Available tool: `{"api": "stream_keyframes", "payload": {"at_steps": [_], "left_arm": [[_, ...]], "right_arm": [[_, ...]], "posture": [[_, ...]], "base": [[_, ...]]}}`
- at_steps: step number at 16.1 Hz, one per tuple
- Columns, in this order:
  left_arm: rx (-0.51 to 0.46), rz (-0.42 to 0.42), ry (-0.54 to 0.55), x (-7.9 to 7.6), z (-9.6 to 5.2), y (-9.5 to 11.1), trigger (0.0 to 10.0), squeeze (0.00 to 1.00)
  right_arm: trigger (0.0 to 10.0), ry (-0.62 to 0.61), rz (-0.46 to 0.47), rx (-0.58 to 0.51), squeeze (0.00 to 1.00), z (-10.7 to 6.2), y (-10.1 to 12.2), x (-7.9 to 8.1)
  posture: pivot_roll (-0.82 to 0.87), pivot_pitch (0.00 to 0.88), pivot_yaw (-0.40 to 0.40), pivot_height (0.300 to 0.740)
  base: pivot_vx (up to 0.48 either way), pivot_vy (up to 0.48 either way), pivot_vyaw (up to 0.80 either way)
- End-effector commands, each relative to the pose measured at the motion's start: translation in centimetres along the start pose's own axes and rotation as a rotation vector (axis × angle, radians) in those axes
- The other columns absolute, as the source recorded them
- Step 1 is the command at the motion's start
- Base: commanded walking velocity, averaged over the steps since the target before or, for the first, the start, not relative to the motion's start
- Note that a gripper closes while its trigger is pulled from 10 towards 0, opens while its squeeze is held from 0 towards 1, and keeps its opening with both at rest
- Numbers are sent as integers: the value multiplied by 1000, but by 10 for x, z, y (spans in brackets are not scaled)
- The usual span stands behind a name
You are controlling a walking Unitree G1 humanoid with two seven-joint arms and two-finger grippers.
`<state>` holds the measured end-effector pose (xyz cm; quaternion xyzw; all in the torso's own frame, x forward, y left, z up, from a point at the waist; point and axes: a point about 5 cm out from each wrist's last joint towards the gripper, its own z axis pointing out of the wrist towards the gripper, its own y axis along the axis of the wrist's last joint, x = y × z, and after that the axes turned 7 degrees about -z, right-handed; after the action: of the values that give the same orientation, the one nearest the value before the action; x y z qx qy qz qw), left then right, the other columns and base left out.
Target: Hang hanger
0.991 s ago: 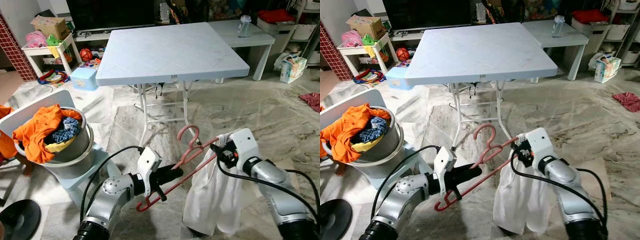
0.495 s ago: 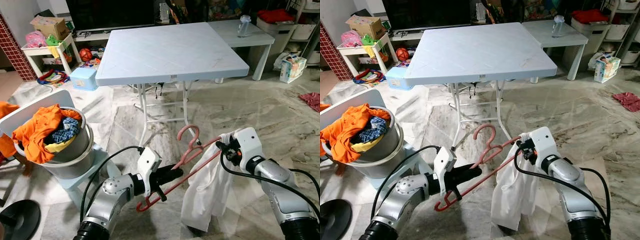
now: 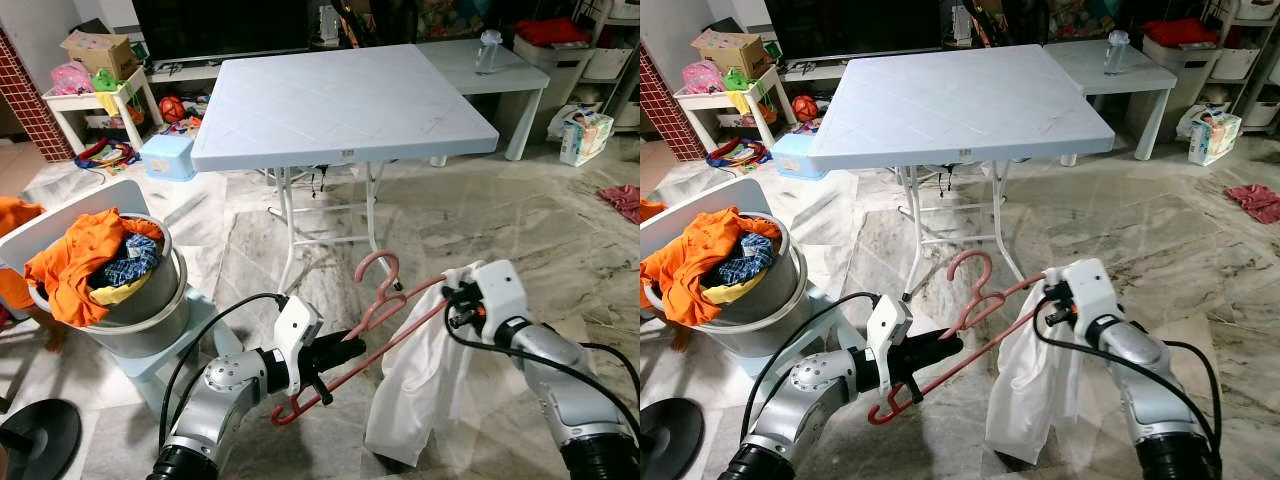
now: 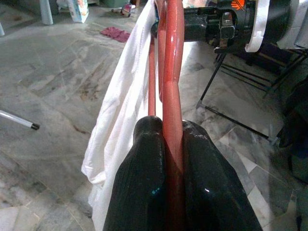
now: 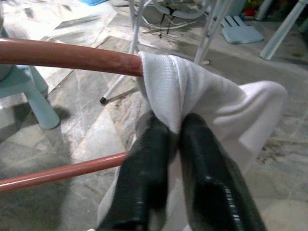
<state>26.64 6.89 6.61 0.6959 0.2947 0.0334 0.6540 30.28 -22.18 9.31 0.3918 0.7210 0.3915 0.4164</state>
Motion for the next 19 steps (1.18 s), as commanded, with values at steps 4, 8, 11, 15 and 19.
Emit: {"api": "stream_keyframes", "payload": {"at_steps": [4,8,11,15,19], "left_arm": [[-12,70,-14,-1,-1,10,0,0],[44,88,-5,-1,-9,-1,0,0],[109,81,-79,-11,-22,-9,0,0],[127,94,-44,-10,-34,-12,0,0],[-31,168,191,1,-43,5,0,0]], "right_arm": [[0,-67,32,-26,0,3,10,-10],[0,-220,93,-137,0,1,38,-31],[0,-420,107,-184,0,5,57,-51],[0,-532,121,-156,0,9,56,-56],[0,-668,99,-27,0,0,30,-72]], "posture": [[-24,6,29,740],[-27,11,29,740],[-18,13,19,740],[-8,15,8,740],[0,21,-1,740]], "base": [[0,0,0],[0,0,0],[0,0,0],[0,0,0],[0,0,0]]}}
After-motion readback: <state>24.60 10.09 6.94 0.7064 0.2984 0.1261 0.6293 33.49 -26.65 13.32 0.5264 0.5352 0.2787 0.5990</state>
